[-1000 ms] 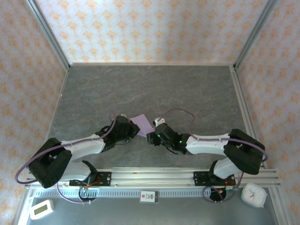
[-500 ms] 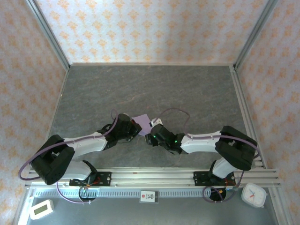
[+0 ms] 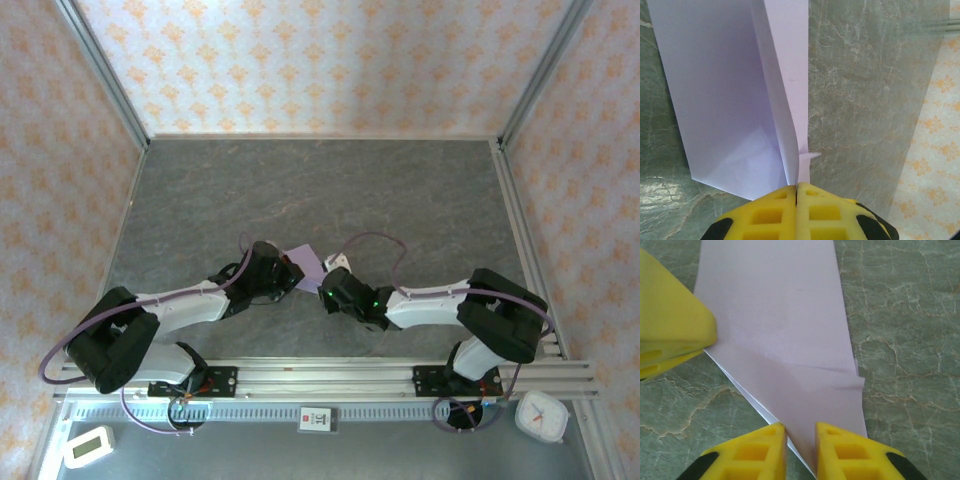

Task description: Fold a paper plane with a square sheet of paper (pick it up from the middle)

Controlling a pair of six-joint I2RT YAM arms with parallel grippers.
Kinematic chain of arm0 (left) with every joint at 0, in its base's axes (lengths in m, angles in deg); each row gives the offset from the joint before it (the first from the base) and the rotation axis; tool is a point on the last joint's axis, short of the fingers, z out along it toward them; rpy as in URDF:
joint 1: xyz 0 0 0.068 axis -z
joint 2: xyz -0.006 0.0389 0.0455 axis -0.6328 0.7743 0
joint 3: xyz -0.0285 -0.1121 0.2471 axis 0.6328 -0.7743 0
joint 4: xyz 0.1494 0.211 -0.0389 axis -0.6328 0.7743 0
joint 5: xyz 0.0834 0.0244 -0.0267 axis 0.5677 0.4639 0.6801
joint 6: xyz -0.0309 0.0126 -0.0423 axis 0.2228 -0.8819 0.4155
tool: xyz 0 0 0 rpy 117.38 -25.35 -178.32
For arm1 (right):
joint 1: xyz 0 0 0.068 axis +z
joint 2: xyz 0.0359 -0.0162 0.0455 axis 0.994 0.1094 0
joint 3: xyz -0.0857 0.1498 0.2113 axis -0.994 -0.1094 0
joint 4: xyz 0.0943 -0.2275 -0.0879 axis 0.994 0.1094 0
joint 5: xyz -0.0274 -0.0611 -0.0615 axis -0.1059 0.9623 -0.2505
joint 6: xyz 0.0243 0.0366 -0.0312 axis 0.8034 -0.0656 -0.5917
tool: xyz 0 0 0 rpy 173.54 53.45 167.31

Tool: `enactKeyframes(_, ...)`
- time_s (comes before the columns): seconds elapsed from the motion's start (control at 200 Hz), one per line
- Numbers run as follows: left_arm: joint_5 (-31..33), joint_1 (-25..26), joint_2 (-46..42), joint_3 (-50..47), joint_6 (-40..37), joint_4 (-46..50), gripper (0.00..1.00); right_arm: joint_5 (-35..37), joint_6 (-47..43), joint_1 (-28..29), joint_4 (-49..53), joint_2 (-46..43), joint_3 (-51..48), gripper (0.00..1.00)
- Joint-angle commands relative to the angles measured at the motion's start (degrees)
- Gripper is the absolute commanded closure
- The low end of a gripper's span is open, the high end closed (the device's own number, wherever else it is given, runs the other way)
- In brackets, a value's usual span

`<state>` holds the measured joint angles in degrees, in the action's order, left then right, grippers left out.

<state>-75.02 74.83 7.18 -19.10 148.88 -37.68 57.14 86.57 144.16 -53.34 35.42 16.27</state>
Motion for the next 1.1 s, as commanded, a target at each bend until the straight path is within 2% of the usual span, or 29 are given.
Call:
enactKeyframes(0.0,-0.29,-0.42,0.83,1.52,-0.77,0.78,1.0,2.71,0.33,0.25,0.32,0.66,-1.67,0.75)
enactKeyframes(0.145,-0.33,-0.42,0.92,1.59,-0.77,0.66,1.0,3.09,0.67,0.2,0.05,0.99,-2.09,0.82)
enactKeyframes(0.33,-0.42,-0.42,0.54,1.93,-0.85,0.75,1.0,2.42,1.43,0.12,-1.14,1.92,-2.57,1.0)
enactKeyframes(0.47,0.54,-0.4,-0.7,2.47,-1.89,2.18,1.0,1.21,3.03,-0.4,-2.87,2.07,-3.98,1.0)
enactKeyframes(0.495,0.98,-0.4,-1.0,2.71,-2.35,2.84,0.96,0.82,3.48,-0.62,-3.5,1.89,-4.42,1.0)
enactKeyframes(0.581,3.29,-0.42,-2.59,3.7,-4.34,6.05,0.74,-1.49,5.21,-1.82,-5.88,1.11,-6.13,1.0)
enactKeyframes(0.721,7.67,-0.42,-5.28,4.54,-8.14,10.19,0.63,-7.96,7.6,-4.76,-10.64,-0.2,-9.09,1.0)
enactKeyframes(0.861,10.71,-0.44,-5.65,3.74,-12.26,11.32,0.65,-14.33,9.07,-7.36,-13.11,-0.64,-10.16,1.0)
enactKeyframes(1.011,11.42,-0.33,-5.16,0.91,-16.54,7.91,0.83,-20.43,11.36,-9.92,-15.03,-0.71,-10.64,1.0)
enactKeyframes(1.096,10.73,-0.22,-4.54,-0.04,-19.16,5.53,0.88,-23.64,13.0,-11.1,-15.74,-0.61,-10.66,1.0)
